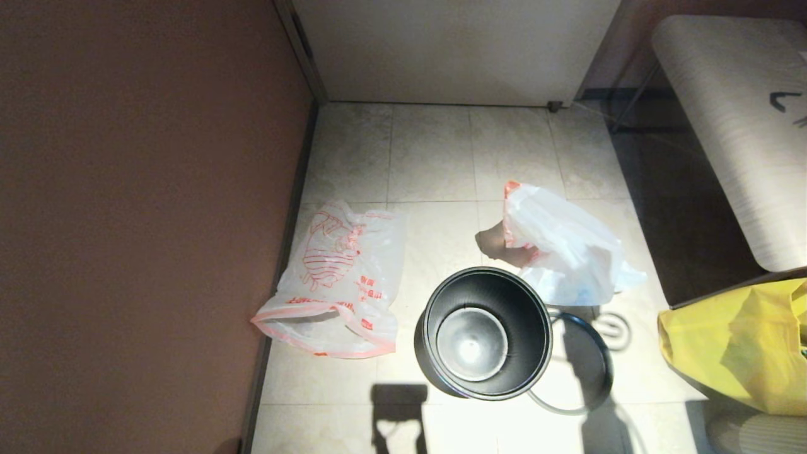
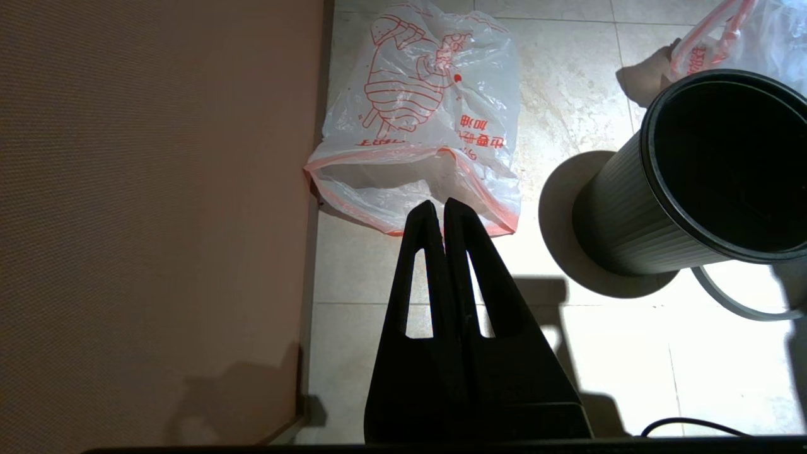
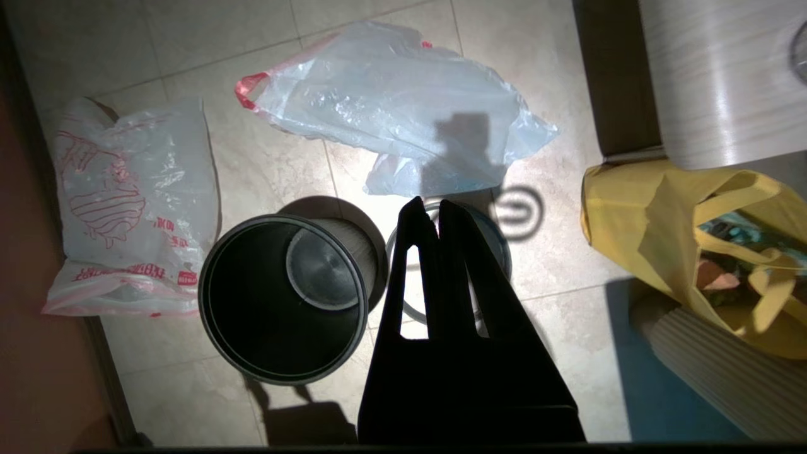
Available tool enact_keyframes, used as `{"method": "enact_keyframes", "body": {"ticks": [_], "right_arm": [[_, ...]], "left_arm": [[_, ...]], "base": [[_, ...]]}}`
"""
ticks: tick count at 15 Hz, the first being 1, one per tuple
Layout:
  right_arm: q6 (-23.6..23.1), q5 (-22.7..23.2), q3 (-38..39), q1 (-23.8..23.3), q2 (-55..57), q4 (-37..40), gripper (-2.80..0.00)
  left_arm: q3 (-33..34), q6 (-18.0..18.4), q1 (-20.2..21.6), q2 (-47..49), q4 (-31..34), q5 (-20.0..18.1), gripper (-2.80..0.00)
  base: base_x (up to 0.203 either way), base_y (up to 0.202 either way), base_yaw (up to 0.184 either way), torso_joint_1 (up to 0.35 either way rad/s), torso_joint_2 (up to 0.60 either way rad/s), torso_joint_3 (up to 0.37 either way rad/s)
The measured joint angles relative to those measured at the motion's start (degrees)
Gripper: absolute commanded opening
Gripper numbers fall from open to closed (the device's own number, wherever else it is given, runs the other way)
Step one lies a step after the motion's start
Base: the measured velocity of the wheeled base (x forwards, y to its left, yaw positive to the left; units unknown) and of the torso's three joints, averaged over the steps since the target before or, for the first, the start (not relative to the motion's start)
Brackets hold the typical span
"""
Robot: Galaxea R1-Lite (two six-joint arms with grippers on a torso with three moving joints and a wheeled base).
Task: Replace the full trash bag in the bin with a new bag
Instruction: Pick up a new trash bag
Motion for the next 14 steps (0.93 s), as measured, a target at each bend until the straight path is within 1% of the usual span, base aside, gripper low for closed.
{"method": "enact_keyframes", "body": {"ticks": [3,7,12,14], "right_arm": [[-0.42,0.33,0.01,0.17,-7.39,3.04,-2.80],[-0.39,0.33,1.45,0.23,-16.15,9.96,-2.80],[-0.68,0.12,8.15,0.05,-27.95,11.89,-2.80],[-0.96,-0.15,12.04,-0.10,-33.34,12.47,-2.80]], "left_arm": [[0.00,0.00,-0.02,0.00,-0.02,-0.02,-2.80],[0.00,-0.02,-0.02,0.00,0.00,0.00,-2.80],[0.00,0.00,0.00,0.00,0.00,0.00,-2.80],[0.00,0.00,0.00,0.00,-0.02,0.00,-2.80]], "base": [[0.000,0.000,0.000,0.000,0.00,0.000],[0.000,0.000,0.000,0.000,0.00,0.000],[0.000,0.000,0.000,0.000,0.00,0.000],[0.000,0.000,0.000,0.000,0.00,0.000]]}}
